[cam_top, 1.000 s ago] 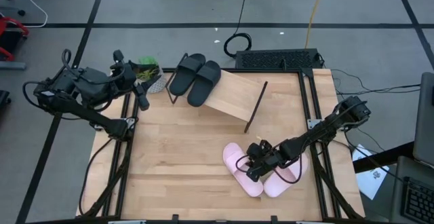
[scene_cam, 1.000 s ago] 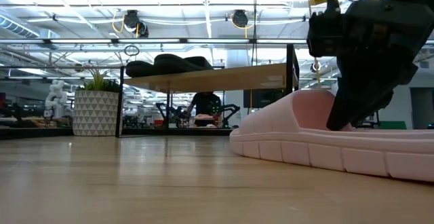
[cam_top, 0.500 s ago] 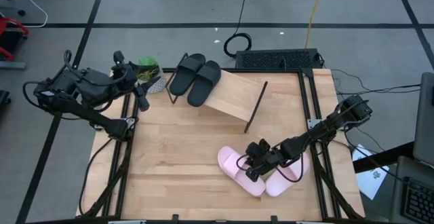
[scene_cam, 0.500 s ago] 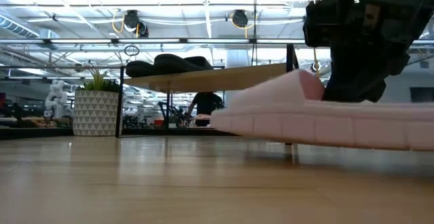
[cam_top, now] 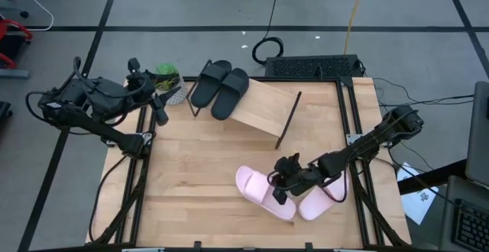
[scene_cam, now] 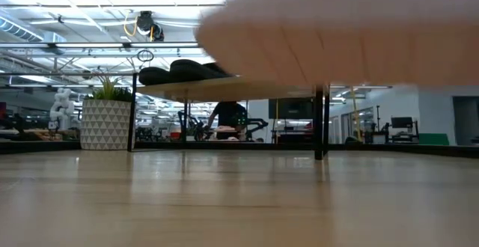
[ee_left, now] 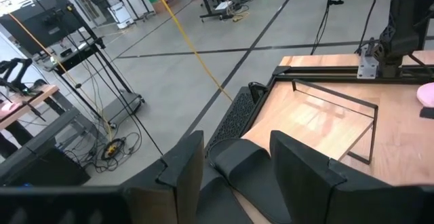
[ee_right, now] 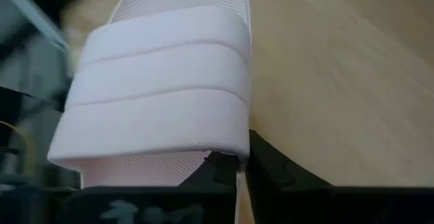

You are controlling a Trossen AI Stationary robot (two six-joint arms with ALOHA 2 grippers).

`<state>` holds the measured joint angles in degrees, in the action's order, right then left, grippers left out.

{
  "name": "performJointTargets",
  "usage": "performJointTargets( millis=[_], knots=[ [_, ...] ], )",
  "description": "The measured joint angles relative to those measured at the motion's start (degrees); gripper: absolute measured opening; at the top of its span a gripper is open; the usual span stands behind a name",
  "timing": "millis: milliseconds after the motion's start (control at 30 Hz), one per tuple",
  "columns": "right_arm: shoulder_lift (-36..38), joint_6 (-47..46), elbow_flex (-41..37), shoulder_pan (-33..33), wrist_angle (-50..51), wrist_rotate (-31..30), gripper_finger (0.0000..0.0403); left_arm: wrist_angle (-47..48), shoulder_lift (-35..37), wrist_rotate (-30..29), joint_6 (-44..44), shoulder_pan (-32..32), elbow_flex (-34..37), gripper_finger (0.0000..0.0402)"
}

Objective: Pick and place slides into the shelf
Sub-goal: Put the left pink slipper on the shelf

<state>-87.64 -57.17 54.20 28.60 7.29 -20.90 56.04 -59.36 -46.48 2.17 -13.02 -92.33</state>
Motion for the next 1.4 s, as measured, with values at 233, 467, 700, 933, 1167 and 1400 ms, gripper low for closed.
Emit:
performJointTargets(
  millis=[233, 467, 700, 933, 1167, 1400],
  knots=[
    [2.15, -0.61, 15.36, -0.28, 15.86, -3.38, 0.0003, -0.03, 0.00, -0.07, -0.14, 0.00, 0.00, 0.0175],
    [2.39, -0.38, 35.19, -4.98, 35.39, -26.19, 0.0002, -0.07, 0.01, -1.24, -1.70, 0.00, 0.00, 0.0175],
    [2.37, 8.95, 40.67, -13.87, 33.67, -36.64, 0.0002, -0.09, 0.01, -3.07, -4.86, 0.01, 0.00, 0.0175],
    [1.65, 7.68, 40.65, -22.07, 29.88, -37.50, 0.0002, -0.68, 0.02, -6.67, -4.79, 0.02, 0.00, 0.0175],
    [-0.57, 8.31, 40.65, -25.82, 19.55, -39.09, 0.0002, -3.51, 0.12, -5.58, -2.41, 0.02, 0.00, 0.0175],
    [-4.49, 20.56, 40.63, -28.11, -0.19, -40.78, 0.0002, -12.73, -2.07, -4.48, 7.88, 0.02, 0.00, 0.0175]
  ],
)
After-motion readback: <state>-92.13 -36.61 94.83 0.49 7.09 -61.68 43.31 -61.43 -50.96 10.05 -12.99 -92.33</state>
